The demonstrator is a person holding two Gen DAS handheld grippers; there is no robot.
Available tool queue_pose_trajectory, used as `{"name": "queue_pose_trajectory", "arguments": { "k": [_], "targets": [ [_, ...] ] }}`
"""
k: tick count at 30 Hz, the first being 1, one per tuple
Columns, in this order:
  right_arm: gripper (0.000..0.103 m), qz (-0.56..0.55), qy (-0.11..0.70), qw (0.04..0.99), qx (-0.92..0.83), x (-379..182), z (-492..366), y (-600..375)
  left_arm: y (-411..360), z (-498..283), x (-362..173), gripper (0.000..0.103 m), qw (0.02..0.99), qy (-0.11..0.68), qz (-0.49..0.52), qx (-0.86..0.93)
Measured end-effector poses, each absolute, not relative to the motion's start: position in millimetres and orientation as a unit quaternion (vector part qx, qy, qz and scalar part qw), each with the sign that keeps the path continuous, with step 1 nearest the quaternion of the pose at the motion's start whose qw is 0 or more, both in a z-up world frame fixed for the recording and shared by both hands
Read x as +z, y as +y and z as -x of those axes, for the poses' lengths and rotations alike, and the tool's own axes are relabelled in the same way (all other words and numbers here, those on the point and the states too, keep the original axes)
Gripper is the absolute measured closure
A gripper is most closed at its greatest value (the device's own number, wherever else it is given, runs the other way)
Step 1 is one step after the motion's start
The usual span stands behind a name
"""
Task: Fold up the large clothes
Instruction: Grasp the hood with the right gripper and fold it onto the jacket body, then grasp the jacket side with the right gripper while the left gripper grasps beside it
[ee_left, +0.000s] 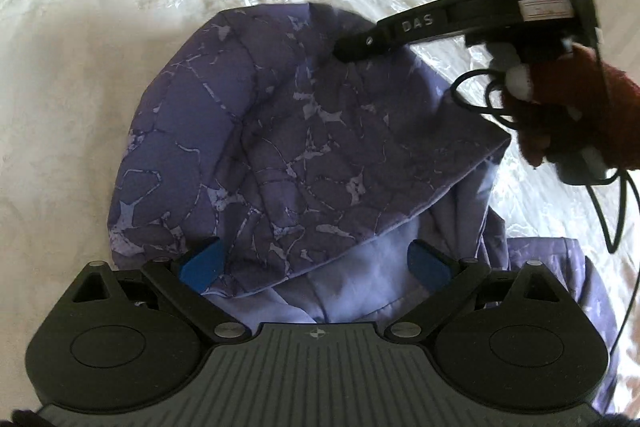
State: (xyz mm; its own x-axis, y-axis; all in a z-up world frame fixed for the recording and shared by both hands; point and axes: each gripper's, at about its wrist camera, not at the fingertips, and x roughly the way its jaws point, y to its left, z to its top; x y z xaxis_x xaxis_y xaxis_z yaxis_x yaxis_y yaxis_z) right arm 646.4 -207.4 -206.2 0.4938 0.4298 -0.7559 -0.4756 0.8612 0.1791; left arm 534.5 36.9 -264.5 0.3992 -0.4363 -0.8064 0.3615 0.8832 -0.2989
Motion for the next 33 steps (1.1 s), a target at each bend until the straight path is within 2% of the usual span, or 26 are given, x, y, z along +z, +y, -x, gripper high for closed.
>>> {"name": "queue_pose_trajectory", "arguments": {
  "k": [5, 12, 17, 23, 27, 28, 31, 33],
  "targets": [
    [0.088, 0.081, 0.34, 0.887, 0.302, -162, -598, -202, 41, -524, -255, 0.004, 0.841, 0.492, 0.032, -0.224],
    [0.088, 0.187, 0.225, 0.88, 0.374, -115, -480, -204, 71, -474, -225, 0.004, 0.85, 0.487, 0.046, -0.196],
    [0.088, 0.256, 0.225, 0.842, 0.417, -118, -388, -209, 97, -412, -203, 0.004, 0.844, 0.493, 0.06, -0.203],
    [0.087, 0.357, 0.259, 0.776, 0.451, -162, -300, -218, 118, -348, -193, 0.004, 0.81, 0.528, 0.081, -0.241],
    [0.074, 0.343, 0.332, 0.767, 0.429, -186, -282, -225, 121, -313, -196, 0.004, 0.793, 0.545, 0.111, -0.251],
    [0.064, 0.319, 0.356, 0.773, 0.417, -187, -284, -228, 123, -308, -197, 0.004, 0.791, 0.546, 0.122, -0.248],
    [0.041, 0.198, 0.417, 0.809, 0.364, -181, -299, -244, 129, -301, -200, 0.004, 0.787, 0.545, 0.166, -0.236],
    [0.039, 0.096, 0.443, 0.833, 0.317, -174, -310, -259, 134, -300, -203, 0.004, 0.789, 0.54, 0.192, -0.22]
  ]
}}
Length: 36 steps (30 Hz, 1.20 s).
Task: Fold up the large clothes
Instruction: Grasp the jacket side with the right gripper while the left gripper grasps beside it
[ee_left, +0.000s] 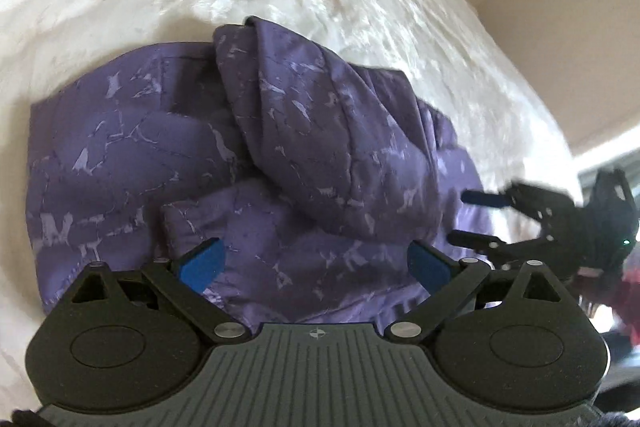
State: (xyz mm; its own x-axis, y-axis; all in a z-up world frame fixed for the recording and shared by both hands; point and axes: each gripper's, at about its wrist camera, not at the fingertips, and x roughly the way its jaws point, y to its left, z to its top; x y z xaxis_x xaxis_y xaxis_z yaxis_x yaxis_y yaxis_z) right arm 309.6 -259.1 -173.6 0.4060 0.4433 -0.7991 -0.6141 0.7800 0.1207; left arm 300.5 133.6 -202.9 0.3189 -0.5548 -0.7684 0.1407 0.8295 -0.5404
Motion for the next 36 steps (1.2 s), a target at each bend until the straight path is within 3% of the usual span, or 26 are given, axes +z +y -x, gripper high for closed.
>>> {"name": "queue_pose_trajectory", "arguments": {
  "k": [6, 14, 15, 17, 18, 24, 29, 33, 35, 36],
  "targets": [
    [0.039, -0.117, 0.471, 0.848, 0.213, -176, -339, -278, 134, -314, -207, 0.004, 0.793, 0.535, 0.236, -0.168],
    [0.039, -0.15, 0.518, 0.828, 0.153, -205, -366, -243, 130, -320, -212, 0.004, 0.796, 0.54, 0.224, -0.158],
    [0.044, -0.15, 0.52, 0.827, 0.153, -206, -367, -239, 131, -319, -213, 0.004, 0.796, 0.54, 0.227, -0.156],
    [0.079, -0.16, 0.522, 0.82, 0.174, -206, -369, -238, 132, -319, -214, 0.004, 0.794, 0.54, 0.233, -0.153],
    [0.088, -0.177, 0.523, 0.813, 0.186, -206, -368, -241, 133, -319, -215, 0.004, 0.794, 0.539, 0.237, -0.152],
    [0.087, -0.359, 0.442, 0.768, 0.292, -183, -361, -284, 136, -323, -215, 0.004, 0.796, 0.525, 0.263, -0.151],
    [0.083, -0.291, 0.521, 0.792, 0.133, -226, -365, -320, 133, -334, -221, 0.004, 0.794, 0.523, 0.276, -0.139],
    [0.083, -0.318, 0.513, 0.788, 0.121, -236, -358, -333, 124, -347, -227, 0.006, 0.795, 0.521, 0.278, -0.136],
    [0.082, -0.295, 0.512, 0.797, 0.126, -234, -356, -328, 120, -352, -232, 0.021, 0.793, 0.524, 0.282, -0.131],
    [0.082, -0.286, 0.512, 0.8, 0.129, -231, -359, -325, 118, -354, -235, 0.035, 0.789, 0.528, 0.287, -0.127]
  ]
}}
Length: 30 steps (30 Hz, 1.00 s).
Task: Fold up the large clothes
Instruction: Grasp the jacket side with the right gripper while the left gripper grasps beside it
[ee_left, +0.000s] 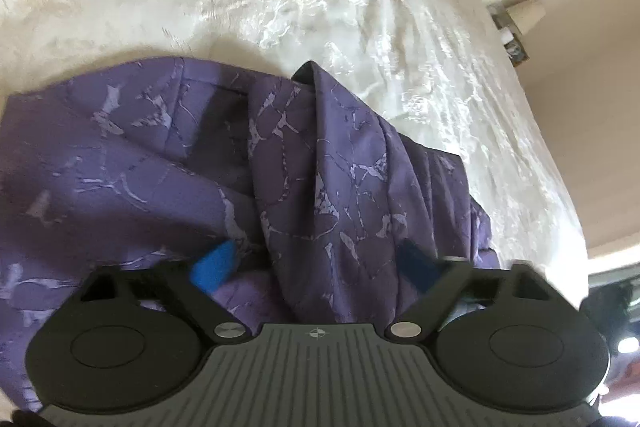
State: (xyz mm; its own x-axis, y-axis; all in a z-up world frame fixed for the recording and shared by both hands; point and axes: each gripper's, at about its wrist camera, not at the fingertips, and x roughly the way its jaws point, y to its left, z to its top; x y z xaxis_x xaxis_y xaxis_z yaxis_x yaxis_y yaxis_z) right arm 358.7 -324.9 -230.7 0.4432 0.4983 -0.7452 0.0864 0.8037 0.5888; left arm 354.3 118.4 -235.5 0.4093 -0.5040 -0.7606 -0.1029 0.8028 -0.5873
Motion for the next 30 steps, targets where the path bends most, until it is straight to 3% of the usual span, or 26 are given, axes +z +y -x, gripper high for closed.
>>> {"name": "queue_pose_trajectory", "arguments": {
  "k": [1, 2, 4, 6, 10, 18, 20, 22, 30],
  "targets": [
    [0.081, -0.273, 0.511, 0.804, 0.13, -228, -358, -322, 118, -357, -239, 0.044, 0.783, 0.536, 0.292, -0.121],
    [0.079, -0.26, 0.51, 0.81, 0.13, -223, -361, -315, 116, -359, -242, 0.045, 0.777, 0.543, 0.296, -0.114],
    [0.056, -0.229, 0.495, 0.828, 0.128, -210, -360, -311, 116, -360, -244, 0.046, 0.775, 0.541, 0.307, -0.111],
    [0.051, -0.207, 0.465, 0.85, 0.135, -194, -355, -307, 116, -359, -242, 0.045, 0.776, 0.536, 0.314, -0.11],
    [0.049, -0.182, 0.437, 0.864, 0.174, -177, -351, -294, 120, -351, -242, 0.045, 0.781, 0.525, 0.323, -0.101],
    [0.049, -0.136, 0.463, 0.863, 0.153, -198, -366, -272, 122, -352, -247, 0.046, 0.775, 0.531, 0.324, -0.109],
    [0.049, -0.139, 0.467, 0.86, 0.151, -200, -365, -273, 121, -352, -248, 0.056, 0.775, 0.522, 0.335, -0.122],
    [0.049, -0.133, 0.472, 0.859, 0.149, -202, -364, -273, 121, -350, -247, 0.093, 0.778, 0.508, 0.349, -0.122],
    [0.047, -0.193, 0.473, 0.853, 0.106, -212, -348, -297, 112, -331, -192, 0.098, 0.807, 0.46, 0.338, -0.151]
  ]
}}
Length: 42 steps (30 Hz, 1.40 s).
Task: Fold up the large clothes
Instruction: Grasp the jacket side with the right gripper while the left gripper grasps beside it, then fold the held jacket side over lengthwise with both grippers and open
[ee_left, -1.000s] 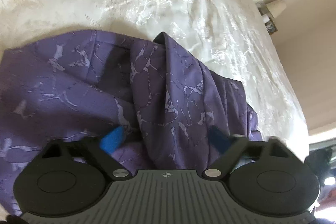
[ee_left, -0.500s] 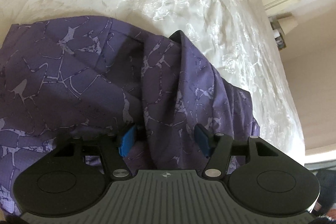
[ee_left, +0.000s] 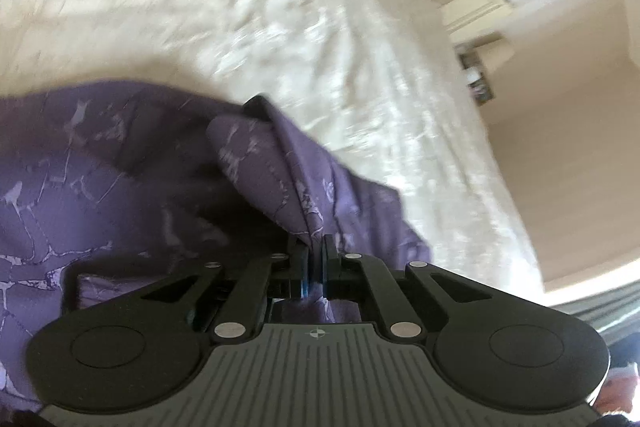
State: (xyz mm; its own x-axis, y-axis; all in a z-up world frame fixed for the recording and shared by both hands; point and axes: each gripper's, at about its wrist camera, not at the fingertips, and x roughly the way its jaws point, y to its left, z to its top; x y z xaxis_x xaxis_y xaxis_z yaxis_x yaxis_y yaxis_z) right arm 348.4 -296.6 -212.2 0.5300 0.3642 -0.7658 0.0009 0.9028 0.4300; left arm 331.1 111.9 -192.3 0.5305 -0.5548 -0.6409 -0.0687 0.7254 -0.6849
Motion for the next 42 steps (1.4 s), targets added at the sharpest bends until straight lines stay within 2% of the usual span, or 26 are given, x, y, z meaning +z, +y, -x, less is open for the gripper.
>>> {"name": "queue_pose_trajectory", "arguments": {
  "k": [2, 3, 4, 5, 8, 10, 12, 14, 15, 17, 18, 19, 20, 22, 24, 29, 33, 35, 39, 42],
  "targets": [
    [0.046, -0.185, 0.477, 0.851, 0.118, -215, -350, -294, 112, -330, -185, 0.098, 0.81, 0.458, 0.332, -0.154],
    [0.055, -0.19, 0.478, 0.848, 0.13, -215, -353, -292, 112, -330, -184, 0.098, 0.81, 0.458, 0.332, -0.154],
    [0.075, -0.214, 0.479, 0.837, 0.153, -216, -357, -292, 113, -331, -183, 0.098, 0.81, 0.458, 0.332, -0.152],
    [0.083, -0.261, 0.479, 0.818, 0.181, -216, -361, -294, 114, -332, -183, 0.098, 0.811, 0.459, 0.332, -0.149],
    [0.084, -0.456, 0.444, 0.723, 0.27, -226, -369, -310, 118, -331, -184, 0.098, 0.811, 0.456, 0.336, -0.144],
    [0.084, -0.508, 0.437, 0.689, 0.275, -235, -368, -319, 122, -327, -185, 0.098, 0.81, 0.457, 0.341, -0.139],
    [0.083, -0.456, 0.479, 0.72, 0.211, -242, -366, -326, 125, -326, -189, 0.098, 0.808, 0.464, 0.337, -0.134],
    [0.082, -0.346, 0.528, 0.765, 0.131, -245, -363, -330, 124, -326, -196, 0.098, 0.809, 0.476, 0.321, -0.127],
    [0.089, -0.323, 0.528, 0.776, 0.123, -245, -361, -333, 123, -326, -200, 0.098, 0.808, 0.483, 0.314, -0.126],
    [0.082, -0.305, 0.515, 0.792, 0.117, -238, -355, -336, 122, -325, -208, 0.097, 0.806, 0.495, 0.302, -0.122],
    [0.071, -0.291, 0.512, 0.8, 0.115, -232, -354, -334, 122, -323, -211, 0.097, 0.804, 0.498, 0.3, -0.123],
    [0.064, -0.271, 0.507, 0.81, 0.115, -225, -353, -330, 124, -320, -213, 0.097, 0.803, 0.499, 0.3, -0.124],
    [0.062, -0.252, 0.497, 0.822, 0.117, -218, -351, -326, 124, -319, -214, 0.097, 0.804, 0.499, 0.3, -0.124],
    [0.049, -0.233, 0.475, 0.839, 0.127, -206, -344, -320, 124, -318, -214, 0.097, 0.807, 0.497, 0.295, -0.126],
    [0.041, -0.227, 0.459, 0.848, 0.135, -197, -338, -314, 125, -317, -213, 0.097, 0.812, 0.495, 0.283, -0.128],
    [0.042, -0.175, 0.456, 0.857, 0.164, -194, -336, -287, 124, -319, -214, 0.096, 0.826, 0.497, 0.237, -0.119],
    [0.044, -0.098, 0.507, 0.844, 0.14, -224, -343, -271, 120, -322, -229, 0.083, 0.823, 0.521, 0.199, -0.108],
    [0.044, -0.077, 0.505, 0.849, 0.139, -224, -343, -267, 120, -321, -229, 0.082, 0.818, 0.528, 0.199, -0.109],
    [0.041, -0.063, 0.481, 0.864, 0.138, -205, -334, -264, 123, -303, -202, 0.063, 0.846, 0.495, 0.176, -0.094],
    [0.041, -0.073, 0.448, 0.879, 0.146, -187, -320, -265, 114, -289, -181, 0.053, 0.866, 0.466, 0.147, -0.11]
  ]
}}
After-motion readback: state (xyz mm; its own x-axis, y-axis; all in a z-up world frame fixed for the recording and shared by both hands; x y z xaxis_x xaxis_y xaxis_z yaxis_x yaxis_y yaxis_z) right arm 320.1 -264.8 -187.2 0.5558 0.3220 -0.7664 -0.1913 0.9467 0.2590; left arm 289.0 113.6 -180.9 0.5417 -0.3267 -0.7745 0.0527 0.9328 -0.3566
